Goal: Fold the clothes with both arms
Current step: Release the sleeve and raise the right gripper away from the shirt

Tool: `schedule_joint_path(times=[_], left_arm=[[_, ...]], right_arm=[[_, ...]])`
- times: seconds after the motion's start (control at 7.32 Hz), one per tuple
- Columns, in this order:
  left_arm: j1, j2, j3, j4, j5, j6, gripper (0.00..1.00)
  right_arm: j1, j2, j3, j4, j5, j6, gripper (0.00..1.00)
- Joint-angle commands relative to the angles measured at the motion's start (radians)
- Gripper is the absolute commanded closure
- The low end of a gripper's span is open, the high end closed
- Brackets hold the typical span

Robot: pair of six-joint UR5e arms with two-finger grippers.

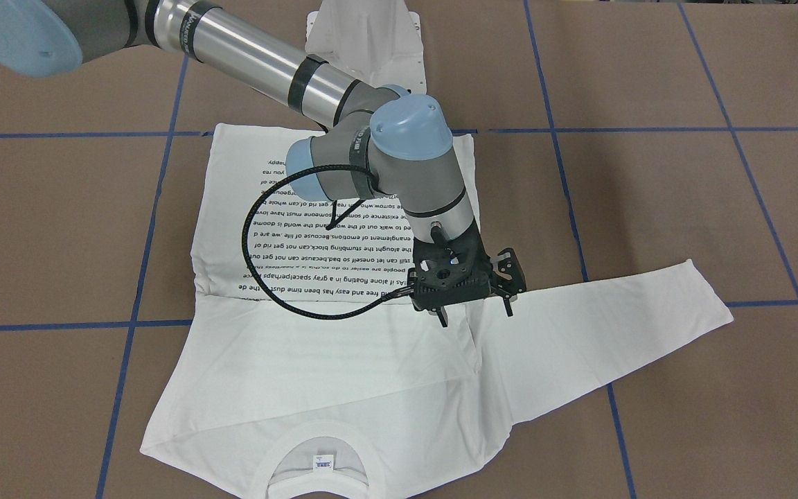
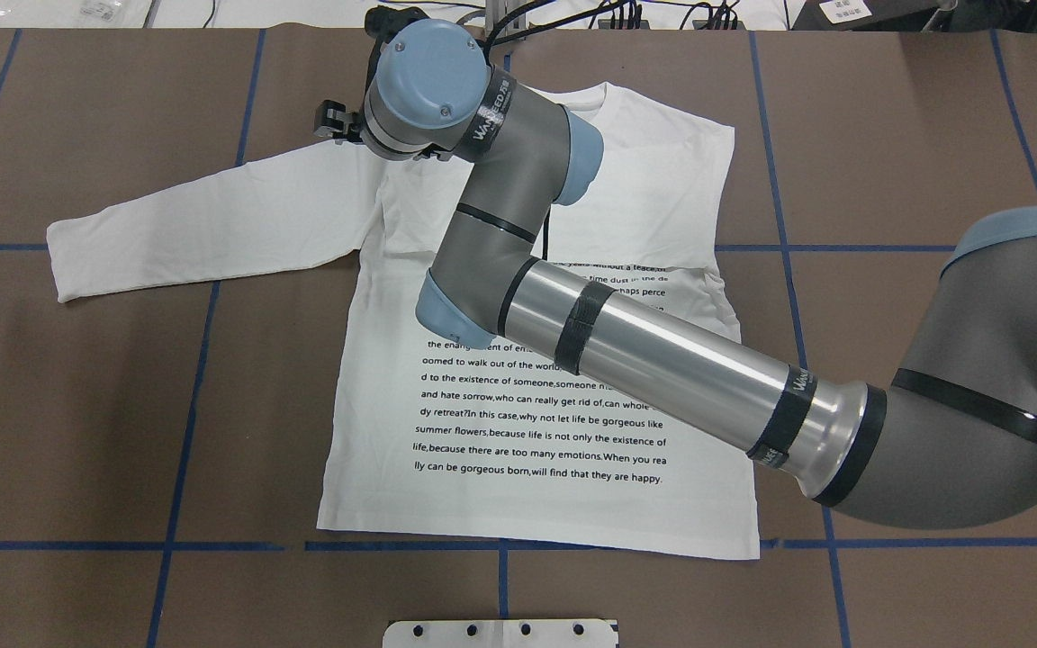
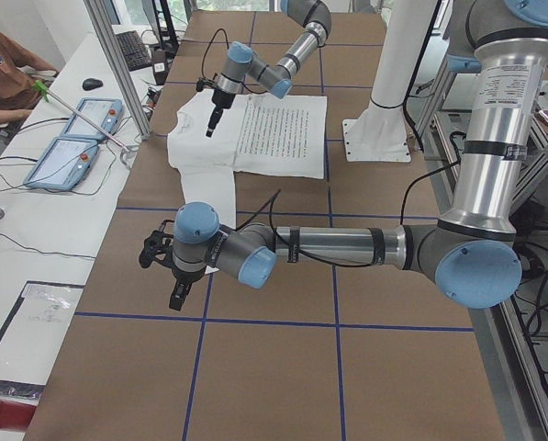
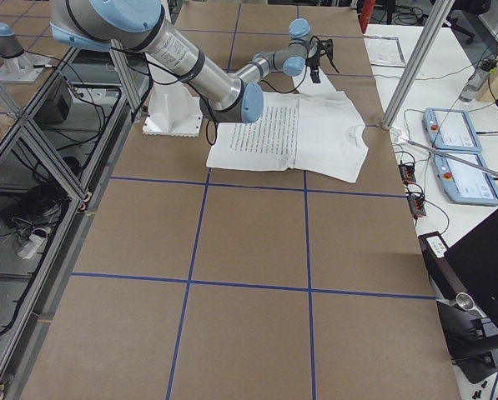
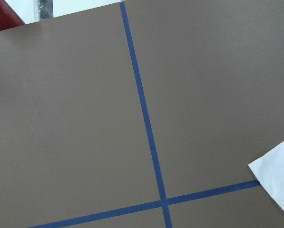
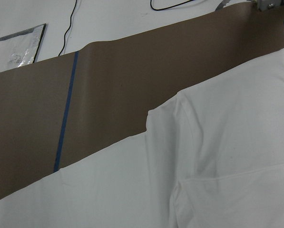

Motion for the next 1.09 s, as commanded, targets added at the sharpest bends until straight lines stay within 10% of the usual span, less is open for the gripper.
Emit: schedule_joint_path(times=[0.0,0.41,0.96], left_arm=[[0.167,0.012,-0.003,-0.212,0.027,-0.388,0.0],[0.466,0.054,-0.001,-0.443,0.319,-0.828,0.01],[0.51,0.041,0.081,-0.439,0.412,-0.786,0.01]], right_arm=[[0.044,-0.108,0.242,-0.278,0.085,-0.018,0.01],[0.172,-0.313,0.508,-0.606,0.201,-0.268,0.01],[0.363,-0.631,0.725,-0.616,0.434,-0.51,0.0]])
